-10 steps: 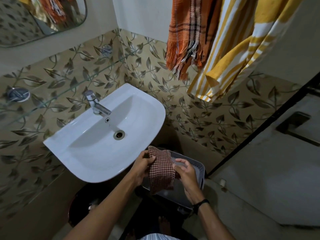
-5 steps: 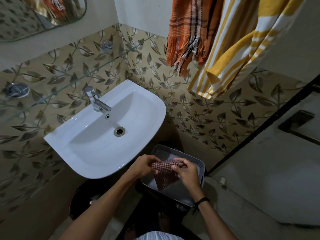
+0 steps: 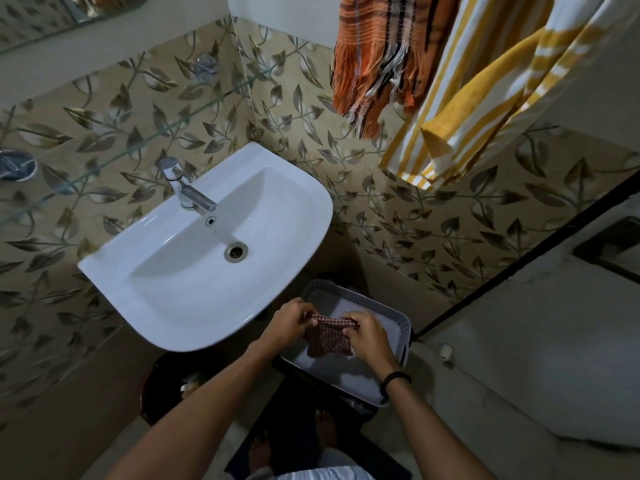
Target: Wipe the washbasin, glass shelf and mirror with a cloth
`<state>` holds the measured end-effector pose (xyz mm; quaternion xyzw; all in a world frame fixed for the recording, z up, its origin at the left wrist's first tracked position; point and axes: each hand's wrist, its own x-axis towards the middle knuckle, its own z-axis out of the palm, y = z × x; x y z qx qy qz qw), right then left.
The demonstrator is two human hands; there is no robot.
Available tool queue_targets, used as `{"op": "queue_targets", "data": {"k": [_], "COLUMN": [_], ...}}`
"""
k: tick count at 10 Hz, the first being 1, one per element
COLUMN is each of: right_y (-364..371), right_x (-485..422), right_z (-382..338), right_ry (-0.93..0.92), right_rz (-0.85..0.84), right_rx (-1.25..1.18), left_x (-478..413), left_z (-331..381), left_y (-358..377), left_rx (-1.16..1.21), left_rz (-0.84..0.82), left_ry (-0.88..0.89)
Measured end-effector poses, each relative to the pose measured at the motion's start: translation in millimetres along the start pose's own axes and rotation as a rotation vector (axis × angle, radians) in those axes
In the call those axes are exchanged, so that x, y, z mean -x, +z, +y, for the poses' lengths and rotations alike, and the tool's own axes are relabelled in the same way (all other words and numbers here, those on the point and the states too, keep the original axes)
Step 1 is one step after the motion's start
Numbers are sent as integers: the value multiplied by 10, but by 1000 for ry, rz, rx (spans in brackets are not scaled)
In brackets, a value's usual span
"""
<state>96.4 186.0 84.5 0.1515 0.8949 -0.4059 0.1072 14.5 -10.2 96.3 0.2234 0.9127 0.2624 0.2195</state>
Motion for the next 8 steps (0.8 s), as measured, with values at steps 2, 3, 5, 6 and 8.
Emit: {"op": "queue_targets", "data": {"k": [2,3,5,6,8], "right_y": [-90,-106,455,909,1116], "right_x": [-373,-472,-405,-348,-107], "right_z": [-8,-19,345,601,832], "right_ry": [52,5,-36,85,260], "right_rz": [75,208,230,-46,-208], "right_rx": [-74,-57,-43,38,97], "left_x": [-400,-531,-520,-397,-186], "left_z": [22,3,-308,-613,-966], "left_y": [-75,-48,327,670,877], "left_rx": [10,22,-155,-247,-132], "left_rz": [143,256,168,-16,-331], "left_ry": [9,54,197,106,-40]}}
